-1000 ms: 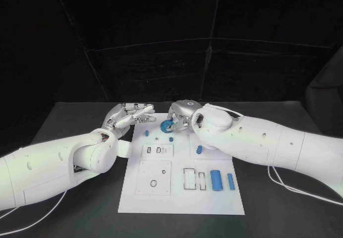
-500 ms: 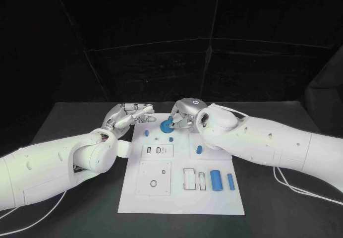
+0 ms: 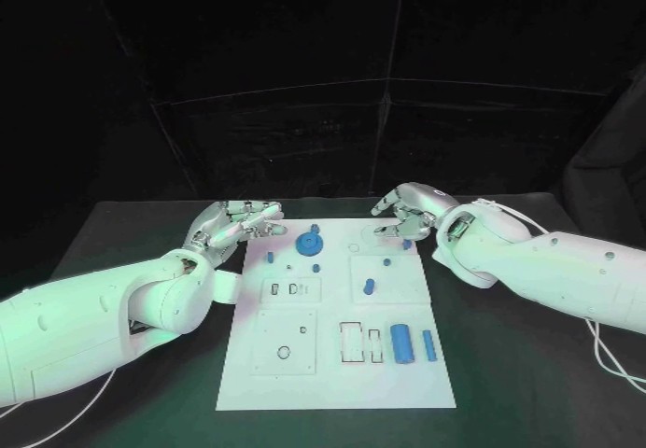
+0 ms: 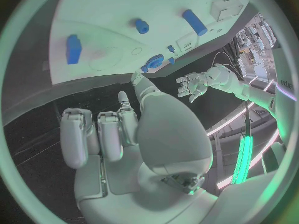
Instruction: Assemble the parts on the task board
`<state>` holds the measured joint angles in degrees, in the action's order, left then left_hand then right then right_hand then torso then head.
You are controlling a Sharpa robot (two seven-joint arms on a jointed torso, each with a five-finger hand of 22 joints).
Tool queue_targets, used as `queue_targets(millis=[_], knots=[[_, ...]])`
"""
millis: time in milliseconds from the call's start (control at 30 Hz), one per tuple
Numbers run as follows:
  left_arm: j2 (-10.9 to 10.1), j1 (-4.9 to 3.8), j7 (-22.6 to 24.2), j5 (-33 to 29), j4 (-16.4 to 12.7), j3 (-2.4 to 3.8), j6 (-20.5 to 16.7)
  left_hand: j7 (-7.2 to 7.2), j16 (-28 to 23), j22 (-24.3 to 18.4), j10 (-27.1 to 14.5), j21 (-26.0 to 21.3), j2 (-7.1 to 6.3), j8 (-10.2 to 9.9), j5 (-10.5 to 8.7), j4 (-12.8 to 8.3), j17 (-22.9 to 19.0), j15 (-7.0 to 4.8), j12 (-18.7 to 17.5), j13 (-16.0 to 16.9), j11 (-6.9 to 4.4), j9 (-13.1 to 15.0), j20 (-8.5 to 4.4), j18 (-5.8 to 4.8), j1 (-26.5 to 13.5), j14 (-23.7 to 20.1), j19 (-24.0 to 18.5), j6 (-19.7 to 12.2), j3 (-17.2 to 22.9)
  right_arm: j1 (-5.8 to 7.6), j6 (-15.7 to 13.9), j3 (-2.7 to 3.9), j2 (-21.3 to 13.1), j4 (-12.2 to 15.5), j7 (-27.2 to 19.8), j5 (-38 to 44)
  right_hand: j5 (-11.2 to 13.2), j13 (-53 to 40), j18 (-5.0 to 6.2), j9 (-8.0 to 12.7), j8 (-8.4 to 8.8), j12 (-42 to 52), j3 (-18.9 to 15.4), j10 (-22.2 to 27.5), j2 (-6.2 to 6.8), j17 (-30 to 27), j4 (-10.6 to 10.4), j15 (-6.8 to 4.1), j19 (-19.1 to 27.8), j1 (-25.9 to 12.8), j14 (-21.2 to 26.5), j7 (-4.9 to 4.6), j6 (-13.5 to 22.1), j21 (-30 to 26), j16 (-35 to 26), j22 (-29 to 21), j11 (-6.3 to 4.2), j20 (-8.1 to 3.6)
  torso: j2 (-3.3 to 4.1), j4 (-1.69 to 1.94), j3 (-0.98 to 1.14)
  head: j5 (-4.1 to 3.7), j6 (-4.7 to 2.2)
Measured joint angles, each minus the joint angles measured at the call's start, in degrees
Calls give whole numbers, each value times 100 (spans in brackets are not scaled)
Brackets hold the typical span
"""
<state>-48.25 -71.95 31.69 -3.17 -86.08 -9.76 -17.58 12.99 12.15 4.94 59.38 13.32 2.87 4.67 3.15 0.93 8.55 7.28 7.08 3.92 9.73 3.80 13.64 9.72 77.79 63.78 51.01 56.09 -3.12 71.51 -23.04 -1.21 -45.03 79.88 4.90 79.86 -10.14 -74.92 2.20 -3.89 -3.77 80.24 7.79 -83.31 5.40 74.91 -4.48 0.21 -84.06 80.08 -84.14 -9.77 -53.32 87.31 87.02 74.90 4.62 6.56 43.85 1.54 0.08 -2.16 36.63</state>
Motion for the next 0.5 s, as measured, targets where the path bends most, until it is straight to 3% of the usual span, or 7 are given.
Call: queue_targets(millis=[133, 333, 500], knots=[[5, 0, 0, 0, 14, 0, 0, 0, 0, 0, 0, 0, 0, 0, 0, 0, 0, 0, 0, 0, 0, 0, 0, 0, 0, 0, 0, 0, 0, 0, 40, 0, -304, -46, -420, -439, -7, 0, 0, 0, 0, 0, -3, 0, 26, 0, 45, 0, 0, 25, 0, 0, 0, 0, 0, 0, 0, 0, -4, -19, 16, -36, -29], [27, 2, 0, 0, 41, 0, 1, 0, 0, 0, 0, 0, 0, 0, 0, 0, -1, 0, 0, 0, 0, 0, 0, -1, 0, 0, 0, 0, 0, -29, 132, -2, -429, -294, -836, -857, -38, 0, 0, 1, 0, -24, -19, 43, 24, 0, 61, 0, 0, 23, 0, 0, 0, 0, 0, 0, -1, 0, -1, -27, 38, -97, -44], [68, 7, 0, 0, 51, -2, 2, 0, 0, 1, 0, 0, 0, 0, 0, 0, -1, 0, 0, 0, 0, 0, 0, 0, 0, 0, 0, 0, 0, -110, 240, -2, -486, -464, -1042, -1070, -67, 0, 0, 1, 0, -47, -34, 43, 24, 0, 76, 0, 0, 23, 0, 0, 0, -29, 0, 0, -1, 0, 4, -8, 30, -155, -34]])
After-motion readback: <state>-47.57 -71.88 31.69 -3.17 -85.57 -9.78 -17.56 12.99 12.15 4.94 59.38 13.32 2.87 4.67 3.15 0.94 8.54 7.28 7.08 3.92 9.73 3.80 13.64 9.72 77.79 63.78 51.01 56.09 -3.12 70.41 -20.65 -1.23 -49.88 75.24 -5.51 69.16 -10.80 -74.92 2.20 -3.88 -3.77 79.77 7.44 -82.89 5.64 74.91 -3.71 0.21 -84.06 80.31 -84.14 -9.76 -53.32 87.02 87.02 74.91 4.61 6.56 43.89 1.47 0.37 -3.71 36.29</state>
